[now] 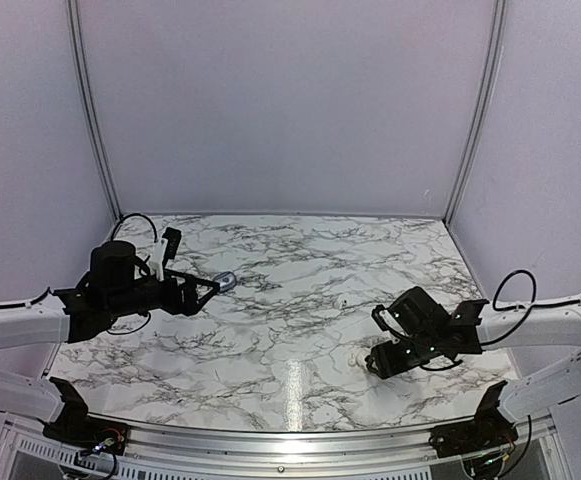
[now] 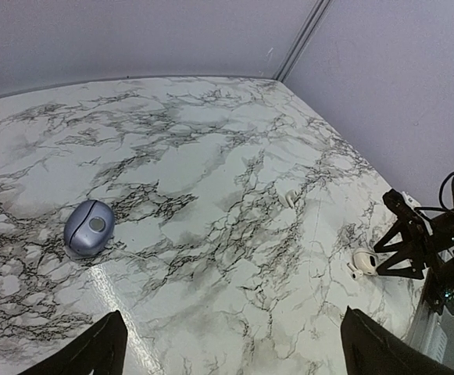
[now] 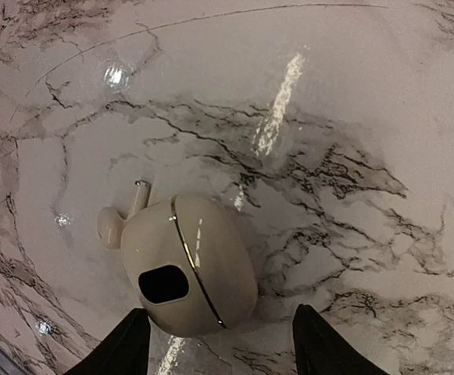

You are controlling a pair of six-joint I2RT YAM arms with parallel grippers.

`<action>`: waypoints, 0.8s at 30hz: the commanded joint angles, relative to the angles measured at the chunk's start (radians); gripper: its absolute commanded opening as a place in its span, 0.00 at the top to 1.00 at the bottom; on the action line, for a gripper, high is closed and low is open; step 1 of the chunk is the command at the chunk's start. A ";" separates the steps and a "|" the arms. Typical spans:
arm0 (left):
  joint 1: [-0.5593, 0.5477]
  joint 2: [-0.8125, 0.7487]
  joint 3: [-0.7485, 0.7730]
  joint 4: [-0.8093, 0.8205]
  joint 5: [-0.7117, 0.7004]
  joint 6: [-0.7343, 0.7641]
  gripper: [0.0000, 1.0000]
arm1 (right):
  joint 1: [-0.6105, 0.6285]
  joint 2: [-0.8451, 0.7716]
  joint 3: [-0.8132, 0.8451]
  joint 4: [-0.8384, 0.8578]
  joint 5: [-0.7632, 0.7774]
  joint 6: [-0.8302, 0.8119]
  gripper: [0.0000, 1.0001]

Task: Insert the wireless bluetooth earbuds into the charging case
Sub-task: Pick up the charging case from the center of the board.

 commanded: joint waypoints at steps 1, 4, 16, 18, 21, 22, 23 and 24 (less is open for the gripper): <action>-0.006 0.002 -0.007 0.052 0.047 0.005 0.01 | 0.012 0.032 0.029 0.037 0.000 -0.021 0.37; -0.006 0.001 -0.010 0.059 0.053 0.004 0.01 | 0.013 0.058 0.042 0.040 0.004 -0.040 0.37; -0.006 -0.008 -0.007 0.059 0.042 0.007 0.01 | 0.024 0.174 0.098 0.038 0.011 -0.096 0.43; -0.006 -0.005 -0.006 0.059 0.033 0.007 0.01 | 0.029 0.184 0.105 0.034 0.014 -0.098 0.46; -0.006 0.002 -0.002 0.060 0.030 0.003 0.01 | 0.035 0.182 0.106 0.029 0.028 -0.091 0.51; -0.006 0.004 -0.001 0.062 0.024 0.002 0.01 | 0.037 0.180 0.107 0.026 0.034 -0.088 0.51; -0.006 0.006 -0.001 0.067 0.011 -0.002 0.01 | 0.038 0.173 0.109 0.019 0.047 -0.083 0.51; -0.006 0.006 -0.001 0.068 -0.007 -0.006 0.01 | 0.038 0.165 0.111 0.012 0.059 -0.077 0.52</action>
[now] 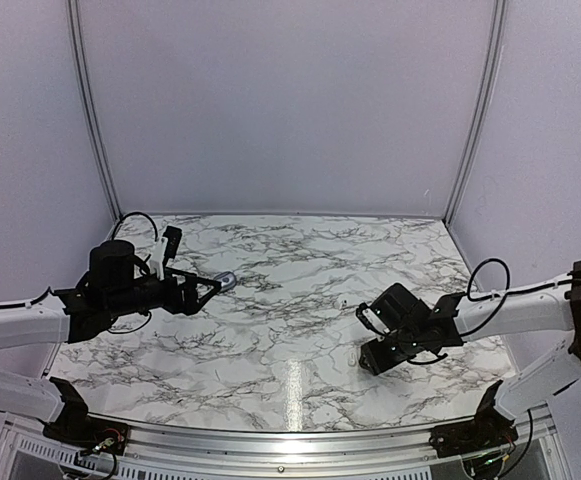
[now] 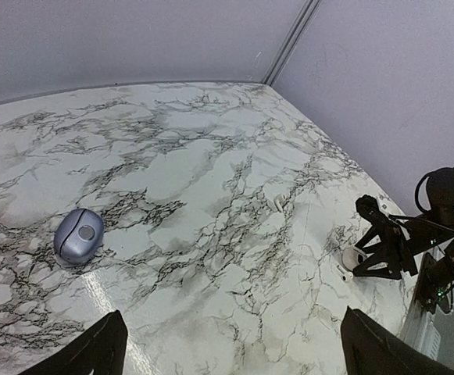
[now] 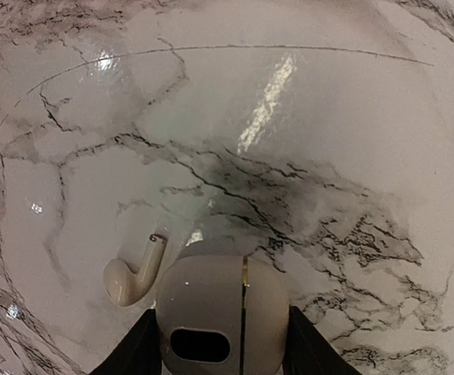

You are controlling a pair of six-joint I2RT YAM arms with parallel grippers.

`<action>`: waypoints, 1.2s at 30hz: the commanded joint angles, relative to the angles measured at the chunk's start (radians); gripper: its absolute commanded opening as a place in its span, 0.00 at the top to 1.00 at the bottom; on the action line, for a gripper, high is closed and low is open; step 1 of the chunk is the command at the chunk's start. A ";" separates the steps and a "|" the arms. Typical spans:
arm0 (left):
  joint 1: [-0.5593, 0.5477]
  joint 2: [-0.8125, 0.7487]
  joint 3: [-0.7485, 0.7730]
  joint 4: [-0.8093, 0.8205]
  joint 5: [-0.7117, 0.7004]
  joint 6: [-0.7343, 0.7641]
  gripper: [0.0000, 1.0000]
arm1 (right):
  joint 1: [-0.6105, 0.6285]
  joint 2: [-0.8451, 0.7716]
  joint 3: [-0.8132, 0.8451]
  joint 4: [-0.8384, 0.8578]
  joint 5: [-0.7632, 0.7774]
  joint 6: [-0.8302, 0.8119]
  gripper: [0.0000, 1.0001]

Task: Insert the wireless bluetooth earbuds into the charging case
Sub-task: Pick up the charging case from the center of the board, then pass from the right arm to the left

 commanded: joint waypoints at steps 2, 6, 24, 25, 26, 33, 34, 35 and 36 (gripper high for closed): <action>-0.003 -0.006 -0.003 0.039 -0.077 -0.014 0.01 | 0.014 -0.025 0.042 -0.055 0.068 0.017 0.53; -0.002 -0.042 -0.014 0.050 -0.129 -0.050 0.01 | 0.015 -0.087 0.093 -0.119 0.131 -0.001 0.55; -0.008 -0.142 -0.091 0.038 0.076 -0.143 0.01 | 0.129 0.017 0.465 -0.054 0.082 -0.490 0.59; -0.010 -0.155 -0.096 0.038 0.092 -0.143 0.01 | 0.154 0.028 0.489 -0.051 0.094 -0.510 0.59; -0.012 -0.165 -0.097 0.038 0.114 -0.141 0.01 | 0.184 0.039 0.509 -0.045 0.106 -0.547 0.60; -0.056 -0.150 -0.068 0.039 0.200 -0.157 0.12 | 0.342 0.111 0.622 0.002 0.179 -0.691 0.59; -0.064 -0.140 -0.061 0.042 0.197 -0.167 0.14 | 0.357 0.123 0.633 0.005 0.190 -0.707 0.59; -0.072 -0.130 -0.057 0.051 0.196 -0.174 0.16 | 0.370 0.134 0.647 0.009 0.206 -0.718 0.59; -0.081 -0.123 -0.056 0.063 0.196 -0.179 0.17 | 0.382 0.146 0.666 0.008 0.213 -0.727 0.59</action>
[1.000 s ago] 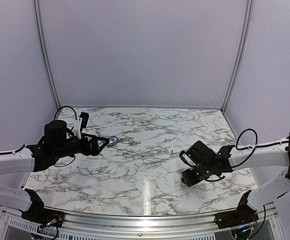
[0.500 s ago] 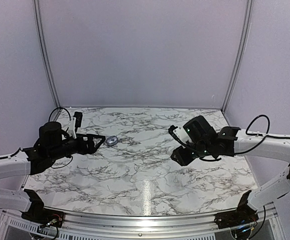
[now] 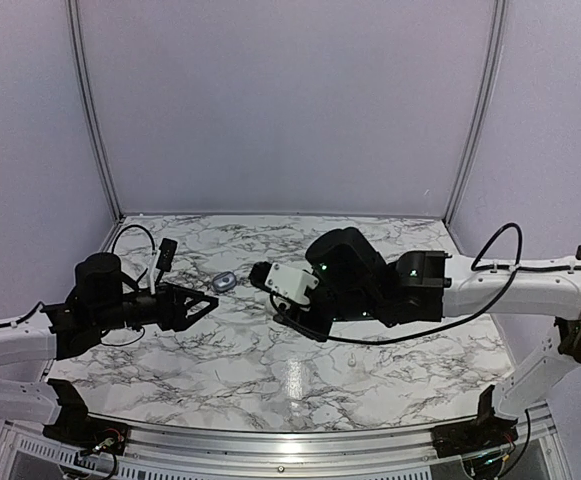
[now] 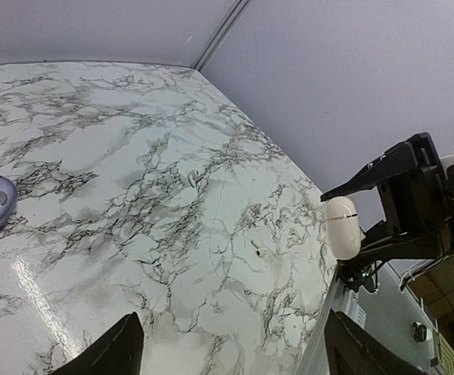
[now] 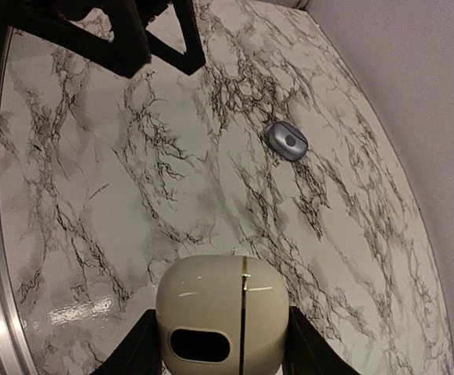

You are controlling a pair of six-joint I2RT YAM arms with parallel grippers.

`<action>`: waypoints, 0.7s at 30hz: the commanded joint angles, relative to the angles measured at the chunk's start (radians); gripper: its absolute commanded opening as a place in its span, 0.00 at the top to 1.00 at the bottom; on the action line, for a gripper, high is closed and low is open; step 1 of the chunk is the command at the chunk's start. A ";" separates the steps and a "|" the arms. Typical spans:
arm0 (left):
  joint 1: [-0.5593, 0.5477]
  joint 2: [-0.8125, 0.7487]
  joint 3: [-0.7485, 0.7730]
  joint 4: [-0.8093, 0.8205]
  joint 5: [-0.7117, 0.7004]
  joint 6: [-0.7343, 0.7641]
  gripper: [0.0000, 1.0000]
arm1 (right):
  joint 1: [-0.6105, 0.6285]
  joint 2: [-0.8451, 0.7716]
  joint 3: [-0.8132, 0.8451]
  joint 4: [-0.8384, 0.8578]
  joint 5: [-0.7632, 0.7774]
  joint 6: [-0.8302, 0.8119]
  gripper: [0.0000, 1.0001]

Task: Insert the wireless bluetooth earbuds into the charging case
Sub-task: Pass from the right arm to the left

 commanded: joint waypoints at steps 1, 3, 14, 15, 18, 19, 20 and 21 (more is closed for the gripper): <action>-0.035 0.031 0.037 0.057 0.040 -0.028 0.19 | 0.050 0.047 0.085 0.039 0.078 -0.105 0.60; -0.054 0.040 0.035 0.087 0.043 -0.030 0.23 | 0.069 0.066 0.107 0.037 0.092 -0.115 0.60; -0.155 0.132 0.049 0.243 0.086 -0.034 0.31 | 0.126 0.104 0.151 0.026 0.141 -0.133 0.60; -0.159 0.139 0.053 0.252 0.084 -0.034 0.32 | 0.131 0.107 0.156 0.024 0.141 -0.135 0.60; -0.172 0.162 0.067 0.264 0.062 -0.035 0.36 | 0.144 0.112 0.166 0.026 0.143 -0.138 0.60; -0.175 0.173 0.070 0.271 0.058 -0.035 0.37 | 0.150 0.114 0.167 0.030 0.143 -0.140 0.60; -0.177 0.179 0.070 0.279 0.052 -0.036 0.38 | 0.152 0.115 0.170 0.031 0.142 -0.140 0.60; -0.180 0.188 0.071 0.289 0.049 -0.039 0.39 | 0.155 0.119 0.173 0.028 0.143 -0.140 0.60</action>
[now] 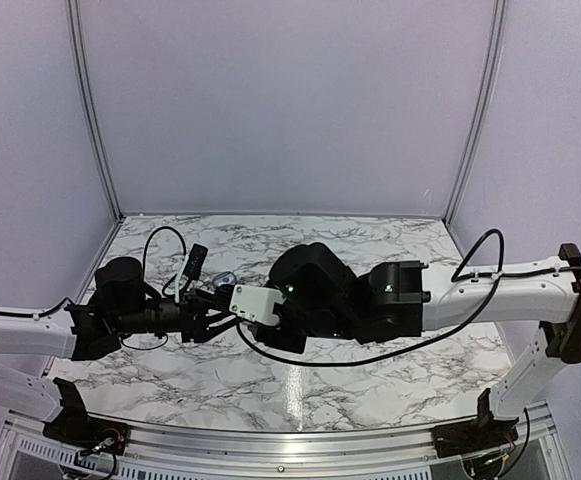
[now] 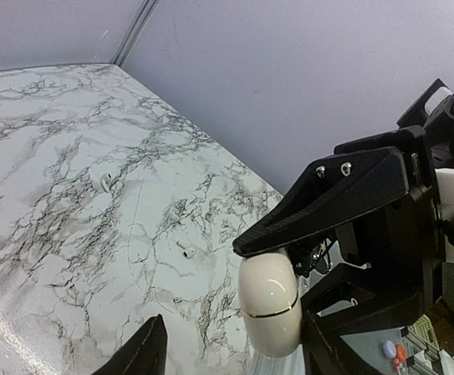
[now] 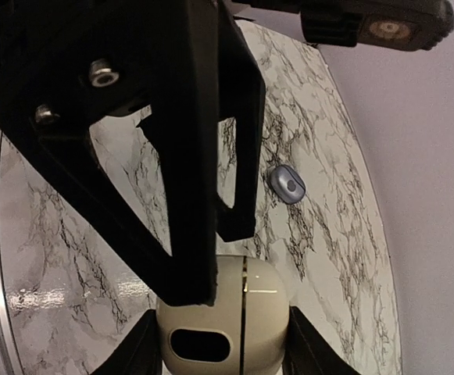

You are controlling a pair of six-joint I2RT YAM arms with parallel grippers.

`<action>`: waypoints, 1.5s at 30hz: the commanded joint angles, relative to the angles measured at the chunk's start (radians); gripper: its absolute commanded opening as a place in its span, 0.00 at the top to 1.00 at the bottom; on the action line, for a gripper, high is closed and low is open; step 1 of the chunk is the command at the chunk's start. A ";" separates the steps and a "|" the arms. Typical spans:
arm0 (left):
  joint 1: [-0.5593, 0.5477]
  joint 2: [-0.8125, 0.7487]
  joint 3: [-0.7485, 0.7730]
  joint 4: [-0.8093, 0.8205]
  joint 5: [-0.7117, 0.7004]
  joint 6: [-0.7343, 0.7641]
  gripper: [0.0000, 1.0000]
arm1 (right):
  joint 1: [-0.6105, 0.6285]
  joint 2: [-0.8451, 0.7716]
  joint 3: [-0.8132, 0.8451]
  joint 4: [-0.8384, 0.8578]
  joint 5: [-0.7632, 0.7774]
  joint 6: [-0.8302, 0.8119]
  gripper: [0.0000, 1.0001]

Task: Insert the wireless bluetooth earbuds into the charging case
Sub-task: Pass from the right arm to the left

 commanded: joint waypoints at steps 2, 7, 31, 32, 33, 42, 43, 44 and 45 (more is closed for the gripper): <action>-0.020 0.041 0.040 0.090 -0.015 -0.008 0.43 | 0.024 0.015 0.057 0.016 0.025 -0.011 0.60; -0.033 0.078 0.053 0.116 -0.017 -0.014 0.53 | 0.027 0.017 0.059 0.029 0.052 -0.013 0.60; -0.050 0.135 0.054 0.177 -0.042 -0.067 0.53 | 0.032 -0.029 0.043 0.100 0.158 0.000 0.62; -0.050 0.135 0.054 0.180 -0.044 -0.069 0.52 | 0.033 -0.032 0.039 0.106 0.161 0.001 0.62; -0.050 0.135 0.054 0.182 -0.046 -0.070 0.53 | 0.035 -0.036 0.036 0.113 0.167 0.001 0.62; -0.051 0.123 0.054 0.191 -0.054 -0.068 0.78 | 0.045 -0.046 0.024 0.138 0.190 0.008 0.61; -0.051 0.121 0.055 0.192 -0.050 -0.061 0.81 | 0.045 -0.050 0.021 0.141 0.187 0.011 0.59; -0.050 0.117 0.054 0.192 -0.048 -0.053 0.85 | 0.045 -0.053 0.020 0.139 0.179 0.014 0.56; -0.051 0.110 0.051 0.192 -0.047 -0.044 0.87 | 0.044 -0.055 0.020 0.132 0.166 0.018 0.52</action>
